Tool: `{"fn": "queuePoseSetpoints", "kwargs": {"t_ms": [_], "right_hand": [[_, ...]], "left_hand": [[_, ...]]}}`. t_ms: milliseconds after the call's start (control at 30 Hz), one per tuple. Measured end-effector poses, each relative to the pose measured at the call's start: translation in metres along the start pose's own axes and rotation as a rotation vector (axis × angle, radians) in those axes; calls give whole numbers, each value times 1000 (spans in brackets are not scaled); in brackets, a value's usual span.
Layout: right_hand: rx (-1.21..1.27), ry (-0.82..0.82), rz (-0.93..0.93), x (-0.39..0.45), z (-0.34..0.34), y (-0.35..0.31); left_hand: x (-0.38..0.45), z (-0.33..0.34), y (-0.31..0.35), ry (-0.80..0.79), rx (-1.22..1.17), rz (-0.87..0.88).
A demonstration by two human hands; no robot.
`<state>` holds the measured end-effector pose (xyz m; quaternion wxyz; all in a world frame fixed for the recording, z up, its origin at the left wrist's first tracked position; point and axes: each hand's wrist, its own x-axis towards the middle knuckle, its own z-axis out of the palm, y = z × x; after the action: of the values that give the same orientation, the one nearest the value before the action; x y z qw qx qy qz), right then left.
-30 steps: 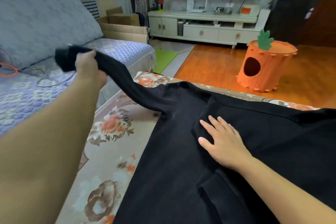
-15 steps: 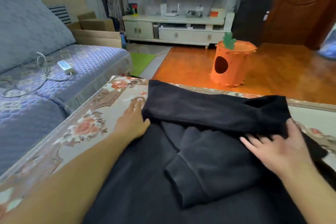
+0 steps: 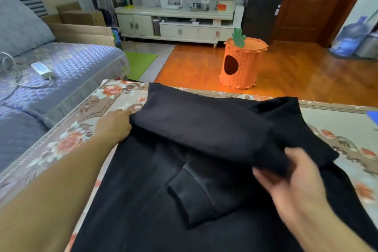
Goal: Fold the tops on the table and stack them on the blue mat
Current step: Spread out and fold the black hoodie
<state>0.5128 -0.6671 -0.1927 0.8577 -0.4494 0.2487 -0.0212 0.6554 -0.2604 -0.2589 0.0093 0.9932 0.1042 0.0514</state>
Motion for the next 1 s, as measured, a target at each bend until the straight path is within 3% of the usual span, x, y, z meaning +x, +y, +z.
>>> {"fn": "queuePoseSetpoints", "kwargs": {"t_ms": [67,133,167,267,367,433,567,600,667,733,767,833,933,967,1000], "right_hand": [[-219,176,-14,-10,-37,17],[-551,335,-194,0,-58,15],[-770,331,-307,10,-57,9],[-1313,80,-492,33,-22,-8],[-1643,-91,-224,49,13,2],[-1661,-212,-156,44,26,8],[-914,-379,14,13,32,-25],[-862,-414,62,8,27,-32],[-1248,-496,33,7,10,-30],[-1750,-541,121,11,1,-19],[-1884,-538,162,18,2,-16],[-1946,-434,-24,39,13,-19],[-1772,-347,-484,77,39,-15],[-1704,-406,-555,87,46,-4],[-1691,-489,-595,96,49,12]], "left_hand": [[1,3,-9,-75,-53,14],[1,-1,-13,-89,-47,90],[-1,-4,-12,-61,-19,150],[-10,-9,1,34,150,322],[-18,0,9,6,234,282],[-21,0,5,-18,142,143],[-21,-6,2,15,154,41],[-21,-5,1,28,154,60],[-18,-4,-4,39,130,149],[-10,-6,-10,-66,103,231],[-5,-10,-9,-173,88,251],[4,-23,0,-445,56,211],[30,-41,28,-712,55,143],[39,-46,40,-615,86,84],[48,-50,54,-422,106,136]]}}
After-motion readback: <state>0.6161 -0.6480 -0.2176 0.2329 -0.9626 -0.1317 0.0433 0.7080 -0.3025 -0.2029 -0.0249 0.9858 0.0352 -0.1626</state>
